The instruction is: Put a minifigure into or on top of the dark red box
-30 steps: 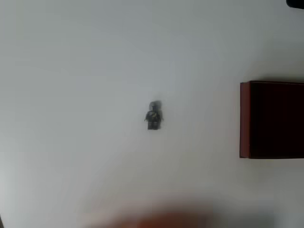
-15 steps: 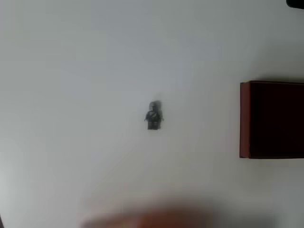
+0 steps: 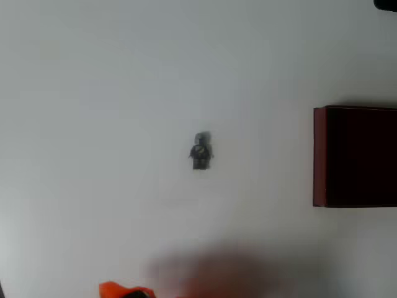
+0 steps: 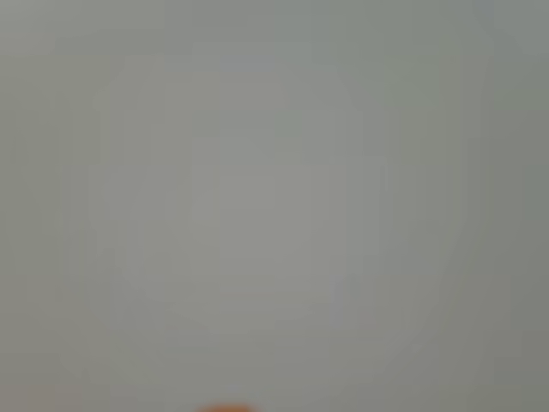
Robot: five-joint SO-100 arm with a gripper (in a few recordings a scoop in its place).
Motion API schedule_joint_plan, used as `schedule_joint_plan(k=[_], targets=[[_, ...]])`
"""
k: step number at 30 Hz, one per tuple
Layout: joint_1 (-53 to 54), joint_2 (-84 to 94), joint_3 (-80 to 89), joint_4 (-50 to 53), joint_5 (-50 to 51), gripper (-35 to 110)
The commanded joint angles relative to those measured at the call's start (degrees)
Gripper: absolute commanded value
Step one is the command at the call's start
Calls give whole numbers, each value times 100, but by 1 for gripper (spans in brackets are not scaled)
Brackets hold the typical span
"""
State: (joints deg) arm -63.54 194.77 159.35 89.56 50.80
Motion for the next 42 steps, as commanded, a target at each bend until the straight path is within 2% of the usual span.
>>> schedule_joint_plan(k=[1, 4, 11, 13, 16, 25, 42], targets=[[668, 70, -606, 448, 1406, 10], [1538, 70, -571, 290, 2109, 15], [2540, 18, 105, -888, 3190, 21], [2760, -220, 290, -958, 3771, 21], [3146, -1011, 431, -1406, 4122, 22], [4386, -4588, -1283, -1890, 3621, 23], [5361, -7515, -2338, -3164, 3208, 23]])
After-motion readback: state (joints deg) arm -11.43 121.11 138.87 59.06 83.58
